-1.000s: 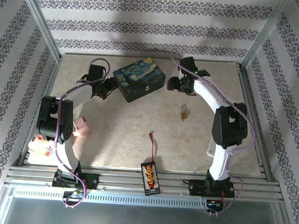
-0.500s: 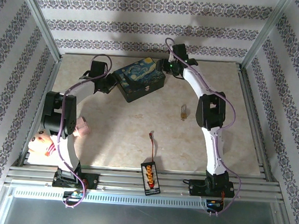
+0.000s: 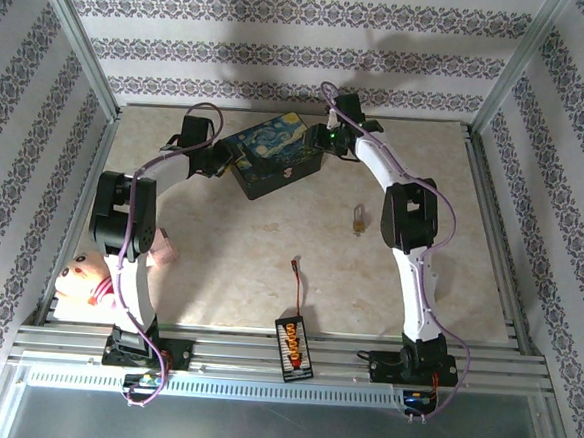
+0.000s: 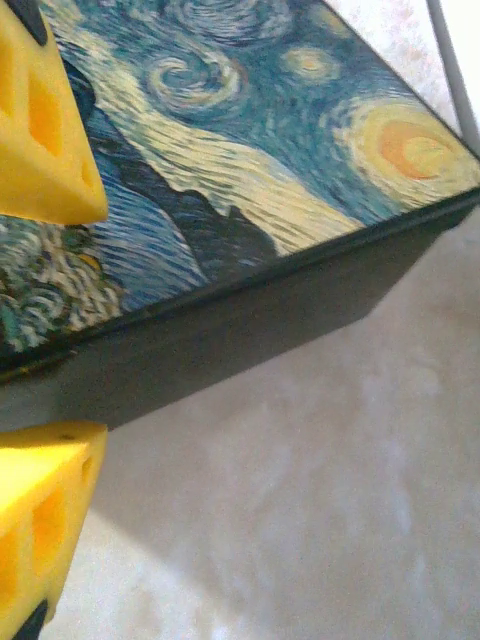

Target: Unlock the padlock with the key

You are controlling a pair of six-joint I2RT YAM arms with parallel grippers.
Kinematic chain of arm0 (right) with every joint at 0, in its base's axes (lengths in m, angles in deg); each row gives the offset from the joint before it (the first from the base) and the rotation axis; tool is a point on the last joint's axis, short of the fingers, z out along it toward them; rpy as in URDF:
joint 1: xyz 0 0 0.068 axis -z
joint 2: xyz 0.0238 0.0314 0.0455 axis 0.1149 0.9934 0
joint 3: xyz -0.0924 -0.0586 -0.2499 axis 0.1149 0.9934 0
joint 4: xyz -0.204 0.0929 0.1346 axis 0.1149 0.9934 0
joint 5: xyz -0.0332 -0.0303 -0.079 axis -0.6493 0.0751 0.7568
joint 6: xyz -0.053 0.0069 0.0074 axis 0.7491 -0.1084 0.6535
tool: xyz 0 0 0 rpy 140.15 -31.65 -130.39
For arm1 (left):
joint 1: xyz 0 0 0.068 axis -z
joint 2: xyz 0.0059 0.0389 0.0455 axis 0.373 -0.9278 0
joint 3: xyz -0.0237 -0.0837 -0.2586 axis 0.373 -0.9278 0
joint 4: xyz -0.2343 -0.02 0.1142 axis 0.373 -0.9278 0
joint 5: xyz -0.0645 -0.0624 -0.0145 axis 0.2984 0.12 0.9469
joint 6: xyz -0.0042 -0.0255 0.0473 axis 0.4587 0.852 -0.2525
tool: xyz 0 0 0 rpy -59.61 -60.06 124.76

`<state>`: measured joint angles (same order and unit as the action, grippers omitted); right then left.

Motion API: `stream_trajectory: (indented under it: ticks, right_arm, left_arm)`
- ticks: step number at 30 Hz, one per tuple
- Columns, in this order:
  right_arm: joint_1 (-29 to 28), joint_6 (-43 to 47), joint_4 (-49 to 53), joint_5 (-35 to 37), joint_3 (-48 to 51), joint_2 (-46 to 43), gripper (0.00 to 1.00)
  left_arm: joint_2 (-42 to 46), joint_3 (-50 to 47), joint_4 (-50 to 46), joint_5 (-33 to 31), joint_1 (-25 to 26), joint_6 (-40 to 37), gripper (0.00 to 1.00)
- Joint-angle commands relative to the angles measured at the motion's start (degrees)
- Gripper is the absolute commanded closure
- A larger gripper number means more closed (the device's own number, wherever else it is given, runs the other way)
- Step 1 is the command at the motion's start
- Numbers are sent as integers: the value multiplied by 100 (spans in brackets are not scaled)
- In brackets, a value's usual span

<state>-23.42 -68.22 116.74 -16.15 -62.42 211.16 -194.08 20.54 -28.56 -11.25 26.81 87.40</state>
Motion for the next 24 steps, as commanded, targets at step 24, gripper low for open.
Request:
stream_trajectory:
  ticks: [24]
  right_arm:
    - [-735,-1099,-1785,912,5388,-3640,56]
  left_arm:
    - [656,-739,20,125,853,18,67]
